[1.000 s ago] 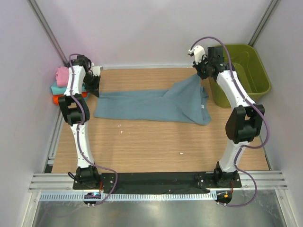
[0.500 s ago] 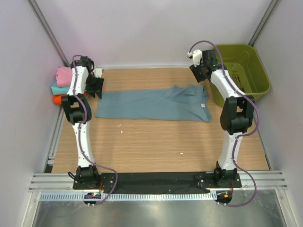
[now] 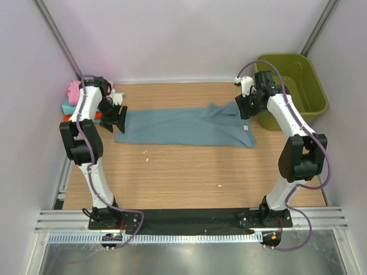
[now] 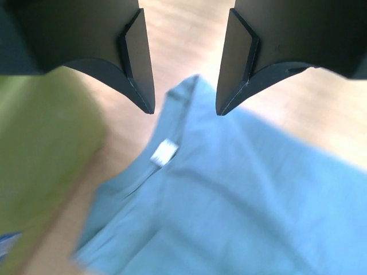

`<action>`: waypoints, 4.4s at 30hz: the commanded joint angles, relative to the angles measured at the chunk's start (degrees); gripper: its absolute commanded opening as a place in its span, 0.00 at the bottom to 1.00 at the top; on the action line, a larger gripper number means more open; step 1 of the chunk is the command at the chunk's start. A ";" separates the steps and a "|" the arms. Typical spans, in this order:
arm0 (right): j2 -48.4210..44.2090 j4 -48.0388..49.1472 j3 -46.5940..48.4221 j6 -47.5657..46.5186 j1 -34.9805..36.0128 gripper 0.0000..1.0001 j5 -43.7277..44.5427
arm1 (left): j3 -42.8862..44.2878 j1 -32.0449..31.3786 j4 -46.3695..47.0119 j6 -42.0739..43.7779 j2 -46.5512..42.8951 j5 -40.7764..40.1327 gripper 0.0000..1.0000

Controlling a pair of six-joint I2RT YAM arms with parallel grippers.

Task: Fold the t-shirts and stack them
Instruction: Fold the tshirt

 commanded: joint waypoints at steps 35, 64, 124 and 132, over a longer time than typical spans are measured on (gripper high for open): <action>14.12 -11.48 -3.57 -0.36 -2.49 0.42 5.11 | -2.23 0.87 -0.33 -3.39 13.63 2.70 0.49; 2.62 -13.76 -6.66 0.34 -2.84 0.35 7.83 | -9.90 6.76 -2.43 2.94 1.16 -2.76 0.10; 50.68 7.68 51.25 20.38 9.63 0.69 9.77 | -43.53 -18.19 21.21 -4.62 -14.65 -1.25 1.00; 45.51 11.64 56.37 18.09 10.78 0.75 16.87 | -44.09 -27.34 14.91 -2.25 -29.16 -5.48 1.00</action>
